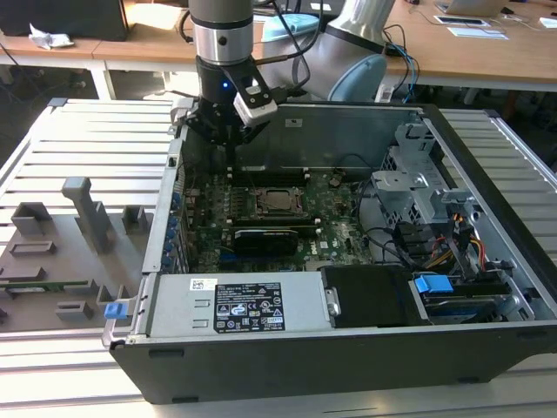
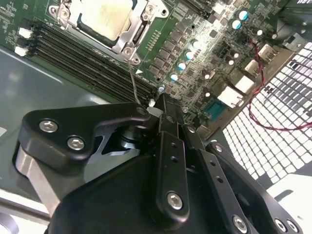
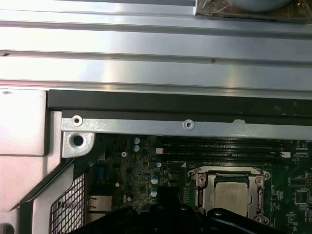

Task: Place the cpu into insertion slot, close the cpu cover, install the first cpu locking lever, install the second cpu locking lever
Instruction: 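Install the first cpu locking lever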

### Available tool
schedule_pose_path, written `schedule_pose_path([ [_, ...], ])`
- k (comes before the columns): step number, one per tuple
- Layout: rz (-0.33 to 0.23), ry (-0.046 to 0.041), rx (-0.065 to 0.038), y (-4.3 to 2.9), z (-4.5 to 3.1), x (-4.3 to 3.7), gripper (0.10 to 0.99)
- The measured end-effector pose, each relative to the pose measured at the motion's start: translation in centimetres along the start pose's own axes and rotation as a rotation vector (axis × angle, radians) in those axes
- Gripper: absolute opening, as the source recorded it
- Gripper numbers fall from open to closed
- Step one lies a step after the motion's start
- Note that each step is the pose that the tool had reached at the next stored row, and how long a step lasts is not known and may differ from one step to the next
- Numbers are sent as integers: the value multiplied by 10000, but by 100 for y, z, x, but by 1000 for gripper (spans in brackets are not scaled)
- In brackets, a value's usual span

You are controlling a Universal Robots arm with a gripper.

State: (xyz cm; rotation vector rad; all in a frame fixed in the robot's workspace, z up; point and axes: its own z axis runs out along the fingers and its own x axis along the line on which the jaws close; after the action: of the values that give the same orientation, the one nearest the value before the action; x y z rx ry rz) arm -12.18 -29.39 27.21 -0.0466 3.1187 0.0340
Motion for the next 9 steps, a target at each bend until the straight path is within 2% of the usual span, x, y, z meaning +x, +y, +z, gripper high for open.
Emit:
schedule_pose_path([
  [6,-1,1,6,0,10,-11,106],
  [9,0,1,4,-1,11,-55,106],
])
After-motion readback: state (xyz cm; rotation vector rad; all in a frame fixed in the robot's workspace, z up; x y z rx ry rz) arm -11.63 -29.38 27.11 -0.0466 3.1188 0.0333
